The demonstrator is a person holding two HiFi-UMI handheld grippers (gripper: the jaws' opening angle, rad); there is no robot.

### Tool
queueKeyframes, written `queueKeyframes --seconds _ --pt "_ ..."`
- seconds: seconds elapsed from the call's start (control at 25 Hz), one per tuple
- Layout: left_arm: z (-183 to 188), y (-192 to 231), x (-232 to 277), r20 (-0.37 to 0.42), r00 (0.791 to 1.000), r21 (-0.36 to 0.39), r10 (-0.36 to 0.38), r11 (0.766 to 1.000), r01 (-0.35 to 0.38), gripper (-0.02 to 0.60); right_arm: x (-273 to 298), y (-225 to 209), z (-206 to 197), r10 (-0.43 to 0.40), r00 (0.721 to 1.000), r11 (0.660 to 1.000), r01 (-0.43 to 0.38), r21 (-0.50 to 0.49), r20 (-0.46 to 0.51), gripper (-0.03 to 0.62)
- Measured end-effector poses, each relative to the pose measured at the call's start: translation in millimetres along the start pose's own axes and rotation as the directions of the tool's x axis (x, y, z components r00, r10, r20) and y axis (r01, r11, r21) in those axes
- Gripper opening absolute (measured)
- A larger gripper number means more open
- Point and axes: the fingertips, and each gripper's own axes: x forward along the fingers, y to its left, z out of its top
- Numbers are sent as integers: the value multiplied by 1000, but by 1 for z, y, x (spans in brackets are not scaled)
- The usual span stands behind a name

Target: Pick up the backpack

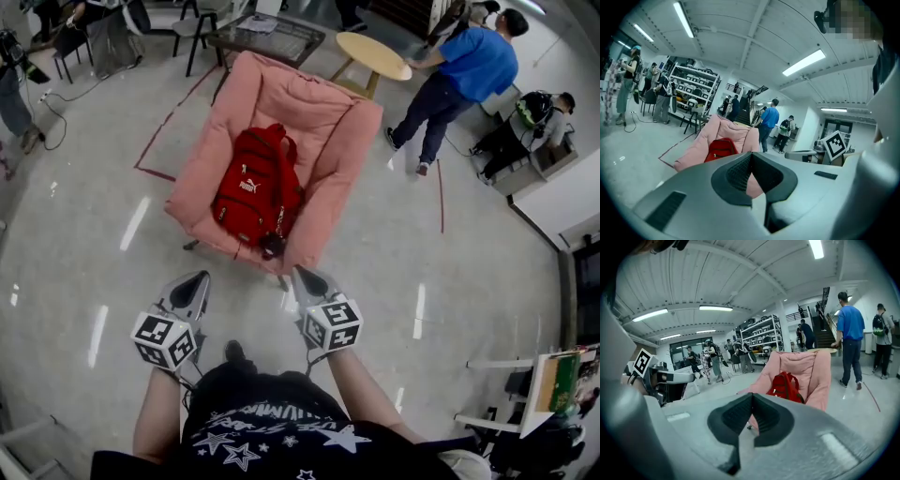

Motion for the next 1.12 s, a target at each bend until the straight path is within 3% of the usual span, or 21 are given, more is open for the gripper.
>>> queueKeyframes --seconds 0.2,0.56,0.8,1.0,1.12 --pt "7 27 16 -13 999 -24 -34 999 33 9 21 -3 5 -60 998 998 60 1 -15 0" --pt "5 55 60 -31 998 -45 -51 998 50 9 59 -50 5 -145 989 989 143 -45 -40 0" --pt "24 85 104 -61 998 -22 -12 1000 11 8 122 -94 23 -140 989 990 139 -29 -46 0" --pt "45 103 157 -88 996 -16 5 1000 -7 9 179 -125 35 -111 988 992 103 -73 -111 2" --pt "59 109 187 -98 995 -4 10 1000 -11 9 205 -145 43 -86 986 996 80 -44 -143 2"
